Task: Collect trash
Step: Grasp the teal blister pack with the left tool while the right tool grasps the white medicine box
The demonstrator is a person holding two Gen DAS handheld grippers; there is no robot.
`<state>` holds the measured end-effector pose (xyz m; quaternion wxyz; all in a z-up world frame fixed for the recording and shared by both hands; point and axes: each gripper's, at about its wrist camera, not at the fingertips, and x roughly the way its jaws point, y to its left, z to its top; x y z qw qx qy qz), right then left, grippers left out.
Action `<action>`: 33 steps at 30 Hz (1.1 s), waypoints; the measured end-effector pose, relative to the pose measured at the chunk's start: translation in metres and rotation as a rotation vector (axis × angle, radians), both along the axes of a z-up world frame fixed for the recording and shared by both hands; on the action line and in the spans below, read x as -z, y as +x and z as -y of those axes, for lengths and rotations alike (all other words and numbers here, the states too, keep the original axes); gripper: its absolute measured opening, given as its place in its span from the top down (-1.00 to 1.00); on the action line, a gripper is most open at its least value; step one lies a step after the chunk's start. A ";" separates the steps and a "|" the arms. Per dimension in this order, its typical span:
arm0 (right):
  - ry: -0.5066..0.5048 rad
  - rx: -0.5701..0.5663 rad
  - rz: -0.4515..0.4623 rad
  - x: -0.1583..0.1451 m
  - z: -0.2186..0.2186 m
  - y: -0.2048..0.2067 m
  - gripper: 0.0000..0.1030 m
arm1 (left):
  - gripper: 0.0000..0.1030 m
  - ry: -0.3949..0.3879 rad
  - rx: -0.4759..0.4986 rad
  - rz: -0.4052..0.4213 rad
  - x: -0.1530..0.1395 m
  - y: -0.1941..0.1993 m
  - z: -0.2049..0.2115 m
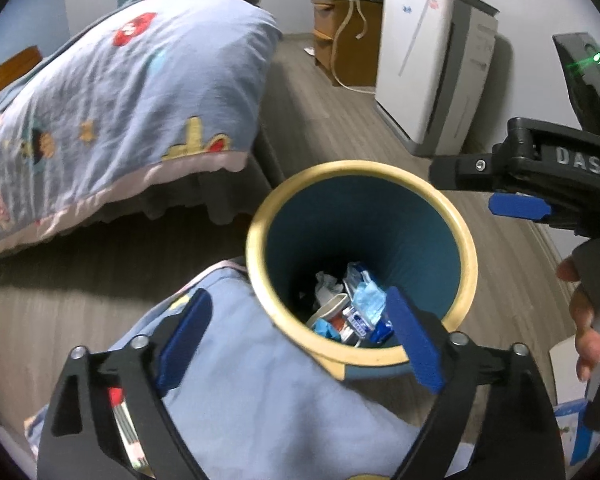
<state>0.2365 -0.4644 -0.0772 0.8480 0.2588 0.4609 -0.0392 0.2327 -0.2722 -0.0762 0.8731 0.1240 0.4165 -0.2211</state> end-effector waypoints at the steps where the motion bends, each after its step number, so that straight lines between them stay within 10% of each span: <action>1: -0.008 0.002 0.000 -0.001 -0.001 0.000 -0.89 | -0.82 0.000 -0.015 0.006 -0.002 -0.002 -0.005; 15: -0.136 -0.092 0.026 -0.027 -0.056 0.001 -0.89 | -0.86 0.010 -0.179 0.044 -0.038 -0.053 -0.138; 33: -0.310 -0.529 0.046 -0.027 -0.254 -0.014 -0.89 | -0.88 0.016 -0.416 0.053 -0.031 -0.121 -0.293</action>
